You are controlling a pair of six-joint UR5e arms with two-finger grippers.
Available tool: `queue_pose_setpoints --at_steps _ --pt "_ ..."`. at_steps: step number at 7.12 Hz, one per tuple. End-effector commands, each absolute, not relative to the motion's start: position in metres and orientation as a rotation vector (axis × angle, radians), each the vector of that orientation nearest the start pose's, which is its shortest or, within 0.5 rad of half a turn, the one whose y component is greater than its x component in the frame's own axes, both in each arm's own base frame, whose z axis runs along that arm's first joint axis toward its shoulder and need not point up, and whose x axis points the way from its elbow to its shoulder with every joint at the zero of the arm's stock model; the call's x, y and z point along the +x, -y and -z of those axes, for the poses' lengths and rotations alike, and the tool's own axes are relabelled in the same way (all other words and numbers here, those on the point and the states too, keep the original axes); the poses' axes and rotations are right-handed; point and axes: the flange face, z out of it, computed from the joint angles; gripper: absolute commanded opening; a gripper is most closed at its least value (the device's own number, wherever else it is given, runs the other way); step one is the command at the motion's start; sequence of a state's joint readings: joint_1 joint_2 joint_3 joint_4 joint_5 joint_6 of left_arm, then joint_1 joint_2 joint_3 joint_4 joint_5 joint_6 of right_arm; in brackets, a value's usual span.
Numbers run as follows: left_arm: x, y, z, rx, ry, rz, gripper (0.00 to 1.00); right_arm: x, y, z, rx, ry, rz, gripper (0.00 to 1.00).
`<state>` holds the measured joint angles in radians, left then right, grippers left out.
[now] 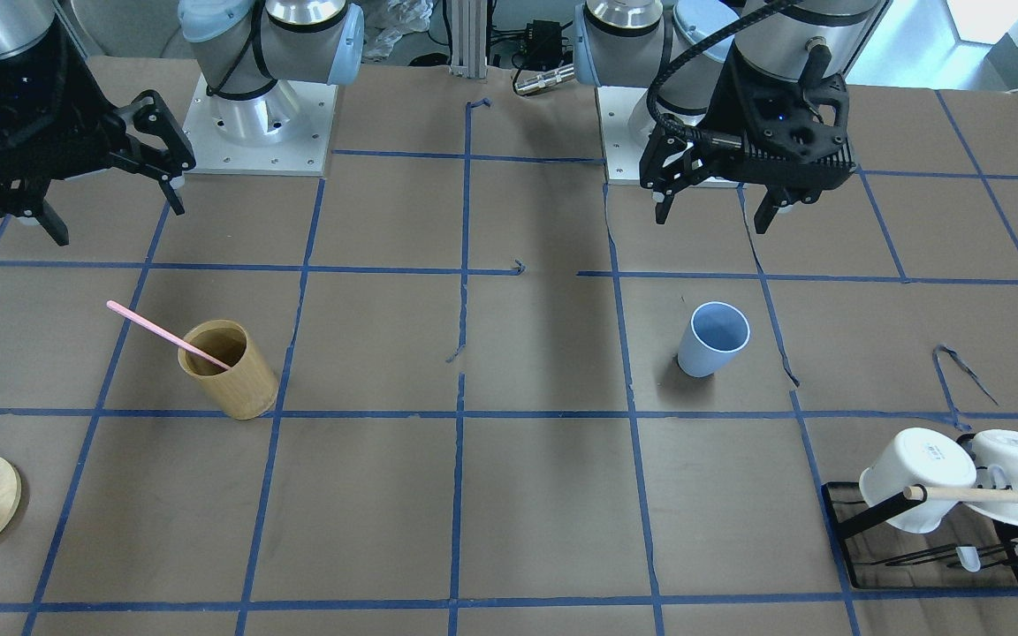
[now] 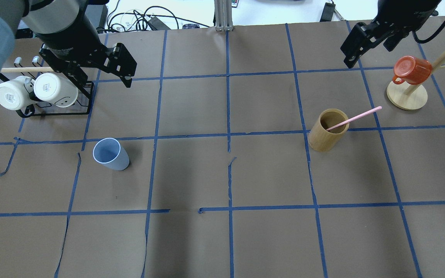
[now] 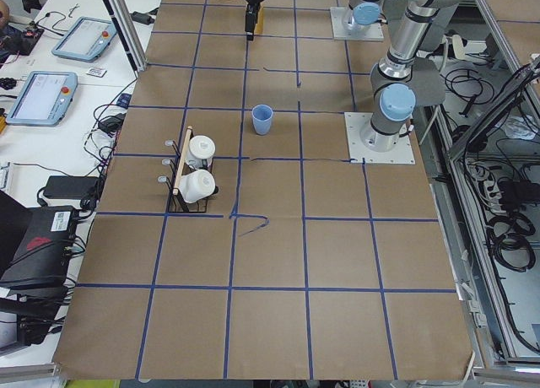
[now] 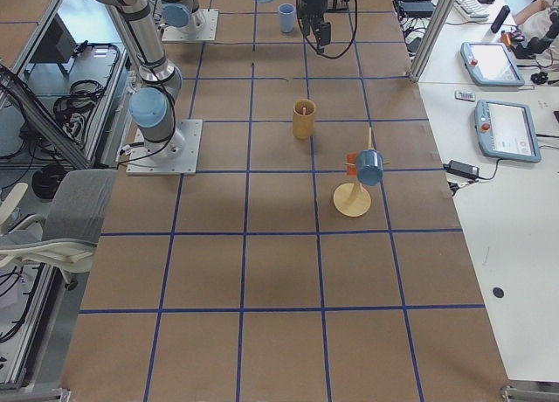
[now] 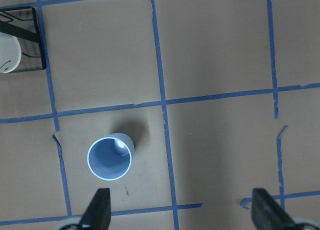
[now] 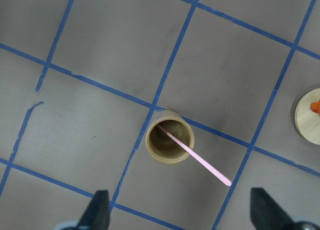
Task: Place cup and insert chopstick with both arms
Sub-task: 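Move left gripper toward the blue cup while right gripper nears the tan cup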
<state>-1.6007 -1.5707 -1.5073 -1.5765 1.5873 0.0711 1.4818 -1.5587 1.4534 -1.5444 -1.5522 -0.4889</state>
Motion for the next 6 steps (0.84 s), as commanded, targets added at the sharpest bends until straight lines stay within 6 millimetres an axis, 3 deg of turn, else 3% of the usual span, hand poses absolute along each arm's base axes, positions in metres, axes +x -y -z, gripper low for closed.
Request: queue_pose_setpoints --at_steps 1,3,4,6 --pt "-0.144 0.491 -0.510 0.153 -3.119 0.064 1.00 0.090 0.510 -0.535 -0.633 -3.078 0.119 1.00" --pt "-0.144 0.492 -0.507 0.150 -3.118 0.054 1.00 0.090 0.509 -0.532 -0.640 -3.079 0.109 1.00" --pt "-0.143 0.492 -0.506 0.150 -3.115 0.052 1.00 0.088 0.509 -0.526 -0.727 -3.062 0.103 1.00" --pt "-0.130 0.503 -0.487 0.122 -3.115 -0.018 1.00 0.085 0.511 -0.512 -0.748 -3.053 0.103 1.00"
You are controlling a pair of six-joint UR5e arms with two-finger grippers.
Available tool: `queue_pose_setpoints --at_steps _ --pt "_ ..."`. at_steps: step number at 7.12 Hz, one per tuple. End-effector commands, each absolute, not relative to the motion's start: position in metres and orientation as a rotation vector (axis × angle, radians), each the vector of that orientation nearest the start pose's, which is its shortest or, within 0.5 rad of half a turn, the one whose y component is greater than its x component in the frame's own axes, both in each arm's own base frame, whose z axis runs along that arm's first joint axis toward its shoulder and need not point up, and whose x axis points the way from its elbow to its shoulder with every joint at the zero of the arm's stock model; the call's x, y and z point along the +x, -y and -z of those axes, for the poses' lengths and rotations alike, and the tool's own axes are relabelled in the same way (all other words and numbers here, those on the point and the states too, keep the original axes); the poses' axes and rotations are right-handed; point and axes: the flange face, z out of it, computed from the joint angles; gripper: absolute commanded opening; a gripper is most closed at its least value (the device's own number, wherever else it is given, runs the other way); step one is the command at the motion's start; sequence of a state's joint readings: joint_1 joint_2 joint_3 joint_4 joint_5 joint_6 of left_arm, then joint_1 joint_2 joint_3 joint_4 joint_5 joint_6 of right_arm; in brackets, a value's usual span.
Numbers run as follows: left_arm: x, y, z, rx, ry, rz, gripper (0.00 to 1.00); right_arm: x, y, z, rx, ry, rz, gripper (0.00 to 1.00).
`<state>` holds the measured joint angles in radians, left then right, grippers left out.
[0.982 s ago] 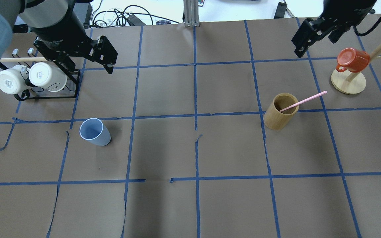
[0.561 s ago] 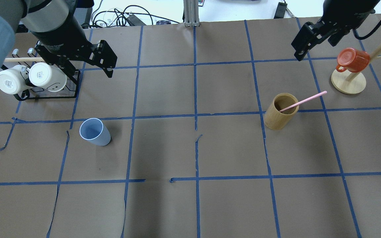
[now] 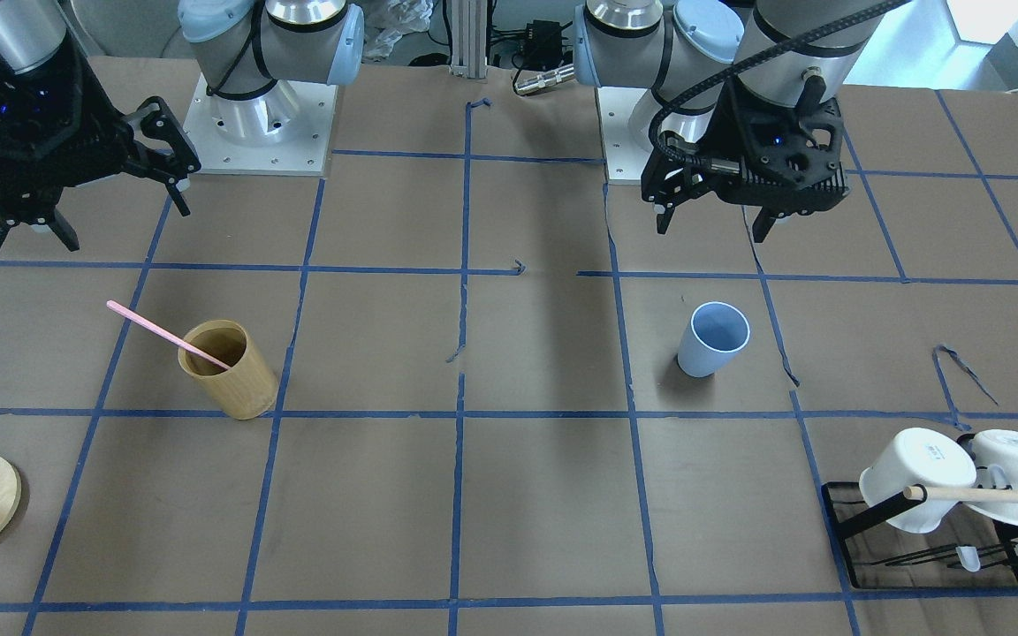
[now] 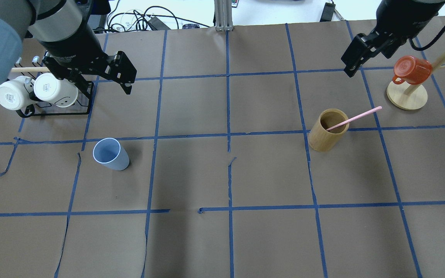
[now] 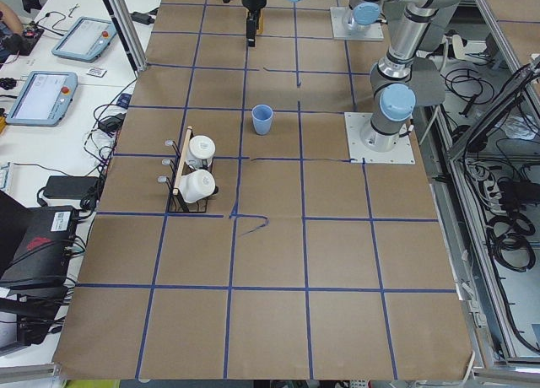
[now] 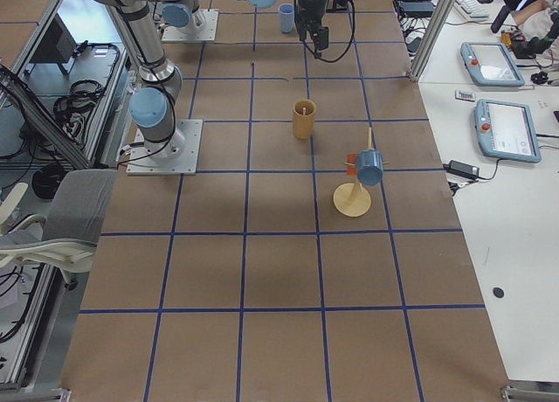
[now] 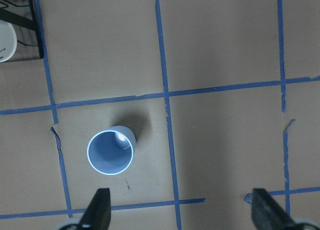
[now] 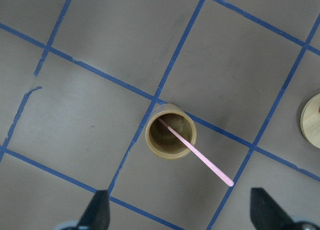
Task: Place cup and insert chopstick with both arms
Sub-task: 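Lower left gripper onto the blue cup while right gripper descends to the chopstick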
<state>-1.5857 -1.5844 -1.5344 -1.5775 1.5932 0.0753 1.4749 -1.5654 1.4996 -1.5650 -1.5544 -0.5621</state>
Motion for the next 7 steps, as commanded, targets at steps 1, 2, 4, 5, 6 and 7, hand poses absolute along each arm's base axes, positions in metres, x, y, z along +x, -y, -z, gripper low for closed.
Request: queue_pose_setpoints --at_steps 1,2,4,5,6,7 --pt "-0.119 0.500 -0.457 0.170 -3.115 -0.091 1.00 0.085 0.512 -0.504 -0.822 -3.041 0.120 1.00" --pt "-0.108 0.500 -0.428 0.263 -3.114 -0.078 1.00 0.085 0.515 -0.501 -0.941 -3.020 0.151 1.00" --pt "-0.103 0.503 -0.347 0.277 -3.107 -0.015 1.00 0.070 0.515 -0.491 -0.959 -3.016 0.123 1.00" --pt "-0.103 0.499 -0.313 0.284 -3.106 -0.022 1.00 0.054 0.518 -0.486 -0.929 -3.017 0.116 1.00" --pt "-0.102 0.497 -0.292 0.293 -3.104 -0.089 1.00 0.020 0.515 -0.461 -0.895 -3.005 0.056 1.00" --pt "-0.100 0.496 -0.282 0.300 -3.102 -0.131 1.00 0.014 0.506 -0.446 -0.942 -3.004 0.080 1.00"
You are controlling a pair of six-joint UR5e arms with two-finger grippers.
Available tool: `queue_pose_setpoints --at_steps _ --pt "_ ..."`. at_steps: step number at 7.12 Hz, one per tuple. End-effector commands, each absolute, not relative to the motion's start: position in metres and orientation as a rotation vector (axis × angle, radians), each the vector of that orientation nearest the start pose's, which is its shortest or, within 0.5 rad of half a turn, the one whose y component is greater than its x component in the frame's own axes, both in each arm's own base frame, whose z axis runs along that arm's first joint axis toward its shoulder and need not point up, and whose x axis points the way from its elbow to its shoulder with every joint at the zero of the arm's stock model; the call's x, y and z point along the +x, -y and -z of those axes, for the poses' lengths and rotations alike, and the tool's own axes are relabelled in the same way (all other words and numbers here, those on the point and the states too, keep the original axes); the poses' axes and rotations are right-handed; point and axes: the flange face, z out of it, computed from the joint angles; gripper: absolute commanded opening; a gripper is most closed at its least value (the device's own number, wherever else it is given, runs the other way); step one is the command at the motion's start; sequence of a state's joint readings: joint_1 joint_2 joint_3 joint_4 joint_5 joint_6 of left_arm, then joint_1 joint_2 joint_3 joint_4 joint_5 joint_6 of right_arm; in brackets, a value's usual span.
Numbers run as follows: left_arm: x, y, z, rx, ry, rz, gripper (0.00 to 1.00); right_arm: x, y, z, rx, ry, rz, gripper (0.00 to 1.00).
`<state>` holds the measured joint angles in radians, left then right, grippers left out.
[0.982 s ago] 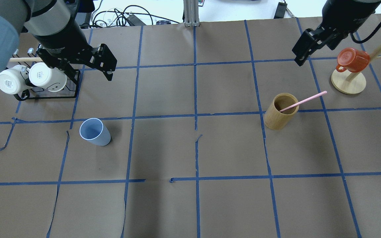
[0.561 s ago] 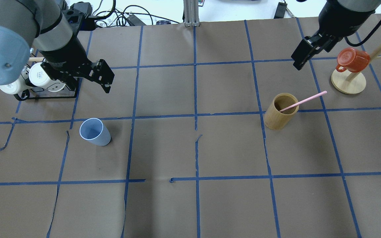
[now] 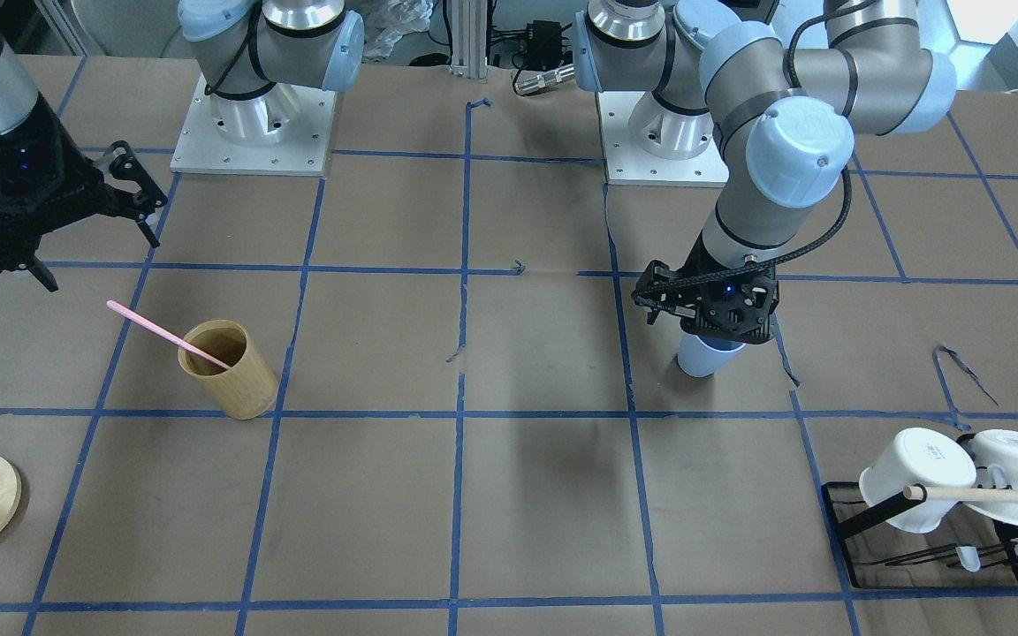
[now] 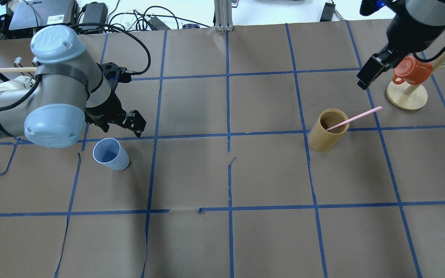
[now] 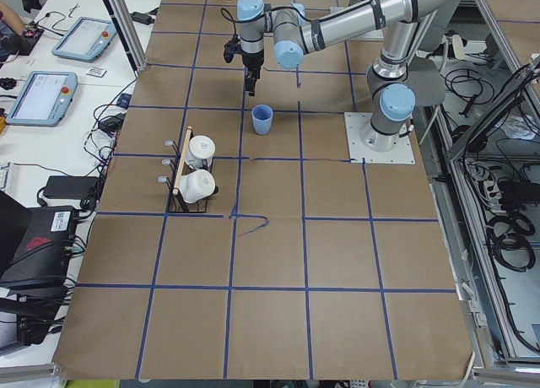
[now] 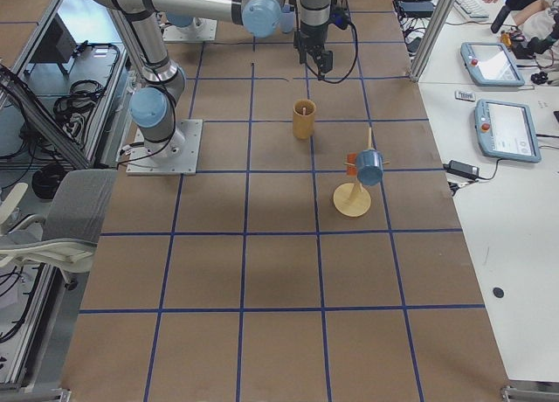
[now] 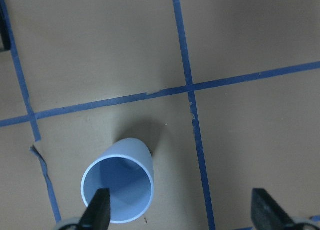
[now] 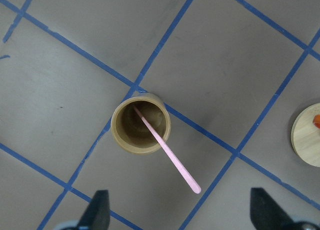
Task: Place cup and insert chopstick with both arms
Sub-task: 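Lower left gripper onto the blue cup while right gripper descends to the chopstick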
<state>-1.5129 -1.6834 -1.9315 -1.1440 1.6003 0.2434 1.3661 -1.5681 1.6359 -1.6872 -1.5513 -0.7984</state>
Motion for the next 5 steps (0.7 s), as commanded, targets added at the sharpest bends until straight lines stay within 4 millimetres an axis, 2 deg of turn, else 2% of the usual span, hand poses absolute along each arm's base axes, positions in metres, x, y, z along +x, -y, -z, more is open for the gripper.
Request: queue_pose_setpoints --at_steps 1,2,3,4,5 --pt "-0.095 0.490 -0.266 0.276 -3.080 -0.204 1.00 0.015 0.499 -0.429 -1.065 -2.996 0.163 1.00" --pt "-0.074 0.482 -0.250 0.202 -3.079 -0.269 0.97 0.013 0.498 -0.410 -1.166 -2.997 0.243 1.00" --pt "-0.069 0.480 -0.241 0.178 -3.090 -0.299 0.64 0.016 0.492 -0.390 -1.170 -2.965 0.233 1.00" --pt "-0.069 0.480 -0.240 0.175 -3.093 -0.301 0.22 0.016 0.491 -0.388 -1.173 -2.964 0.242 1.00" --pt "-0.069 0.482 -0.241 0.175 -3.094 -0.291 0.00 0.014 0.491 -0.387 -1.231 -2.939 0.245 0.97"
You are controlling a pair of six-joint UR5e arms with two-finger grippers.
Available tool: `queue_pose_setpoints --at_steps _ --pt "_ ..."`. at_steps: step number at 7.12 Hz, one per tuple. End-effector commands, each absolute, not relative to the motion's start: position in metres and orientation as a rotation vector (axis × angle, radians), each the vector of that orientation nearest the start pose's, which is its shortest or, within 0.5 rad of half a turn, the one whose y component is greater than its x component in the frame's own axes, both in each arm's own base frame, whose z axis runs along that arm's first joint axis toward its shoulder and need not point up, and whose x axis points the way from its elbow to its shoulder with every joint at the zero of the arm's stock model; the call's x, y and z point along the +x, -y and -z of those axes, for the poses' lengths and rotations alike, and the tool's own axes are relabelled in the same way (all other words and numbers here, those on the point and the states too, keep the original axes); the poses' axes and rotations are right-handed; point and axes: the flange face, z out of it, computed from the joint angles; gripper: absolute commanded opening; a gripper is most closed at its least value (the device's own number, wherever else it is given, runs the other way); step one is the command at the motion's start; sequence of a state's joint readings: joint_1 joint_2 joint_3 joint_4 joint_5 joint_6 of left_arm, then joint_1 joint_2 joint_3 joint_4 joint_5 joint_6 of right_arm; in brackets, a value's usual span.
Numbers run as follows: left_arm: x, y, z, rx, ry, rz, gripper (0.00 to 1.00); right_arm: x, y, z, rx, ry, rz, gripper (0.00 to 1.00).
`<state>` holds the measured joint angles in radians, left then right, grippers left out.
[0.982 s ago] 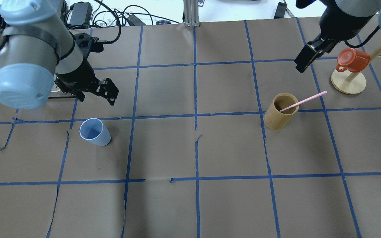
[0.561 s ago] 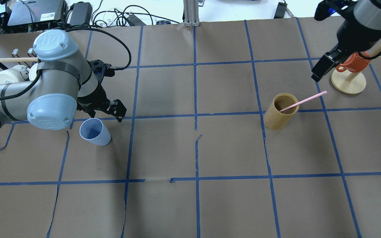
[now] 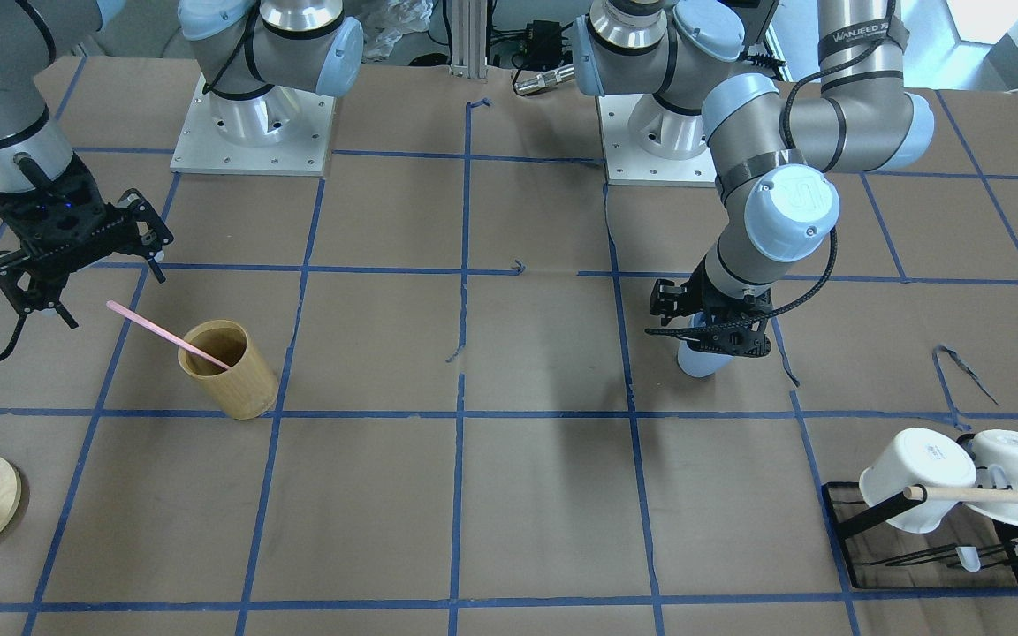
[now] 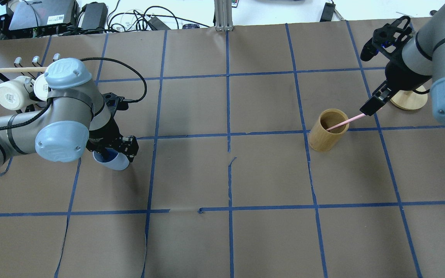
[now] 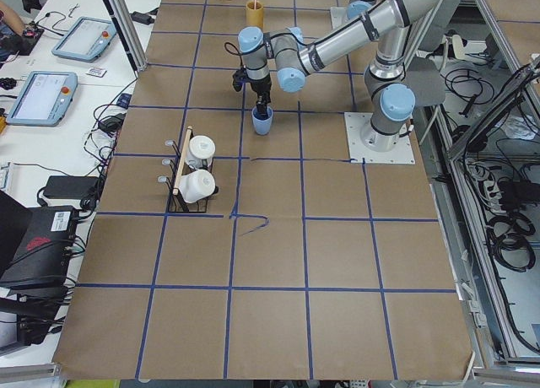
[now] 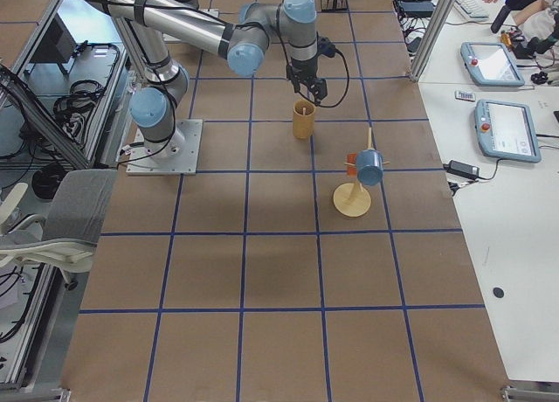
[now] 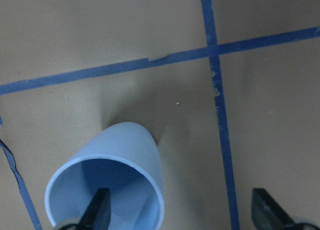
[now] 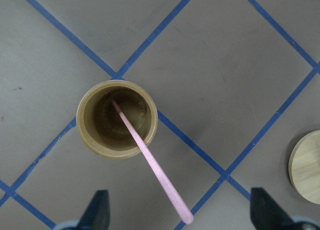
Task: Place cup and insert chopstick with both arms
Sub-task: 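Lower left gripper onto the blue cup while right gripper descends to the chopstick, then carry the blue cup to table center with left gripper while right grasps chopstick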
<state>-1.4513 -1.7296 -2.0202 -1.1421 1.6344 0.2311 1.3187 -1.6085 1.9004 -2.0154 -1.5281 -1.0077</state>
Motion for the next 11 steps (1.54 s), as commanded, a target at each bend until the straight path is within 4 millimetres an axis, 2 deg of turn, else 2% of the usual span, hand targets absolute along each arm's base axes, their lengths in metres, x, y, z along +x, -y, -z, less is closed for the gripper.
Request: queue_pose_setpoints --at_steps 1,2,3,4,5,6,7,9,10,11 --pt "-0.069 0.484 -0.244 0.174 -3.094 -0.270 0.00 0.013 0.495 -0.383 -1.311 -2.875 0.272 0.97" --pt "-0.070 0.485 -0.251 0.169 -3.092 -0.242 0.00 0.000 0.499 -0.379 -1.459 -2.777 0.308 0.97" --pt "-0.075 0.485 -0.258 0.097 -3.089 -0.213 0.00 -0.012 0.498 -0.362 -1.546 -2.684 0.306 0.97" --pt "-0.089 0.494 -0.275 0.004 -3.093 -0.142 0.00 -0.012 0.491 -0.345 -1.619 -2.622 0.287 0.97" --pt "-0.124 0.499 -0.292 -0.042 -3.121 -0.087 0.00 -0.011 0.489 -0.352 -1.634 -2.630 0.309 0.94" --pt "-0.170 0.499 -0.302 -0.121 -3.121 -0.050 0.00 -0.011 0.489 -0.345 -1.644 -2.614 0.299 0.79" --pt "-0.218 0.484 -0.304 -0.119 -3.145 -0.049 0.00 -0.011 0.491 -0.347 -1.674 -2.602 0.299 0.54" --pt "-0.301 0.445 -0.290 -0.216 -3.187 -0.119 0.00 -0.011 0.491 -0.347 -1.676 -2.601 0.299 0.32" --pt "-0.330 0.428 -0.279 -0.149 -3.177 -0.153 0.00 -0.011 0.491 -0.348 -1.675 -2.603 0.300 0.24" --pt "-0.344 0.420 -0.271 -0.110 -3.171 -0.175 0.00 -0.010 0.489 -0.353 -1.667 -2.614 0.313 0.09"
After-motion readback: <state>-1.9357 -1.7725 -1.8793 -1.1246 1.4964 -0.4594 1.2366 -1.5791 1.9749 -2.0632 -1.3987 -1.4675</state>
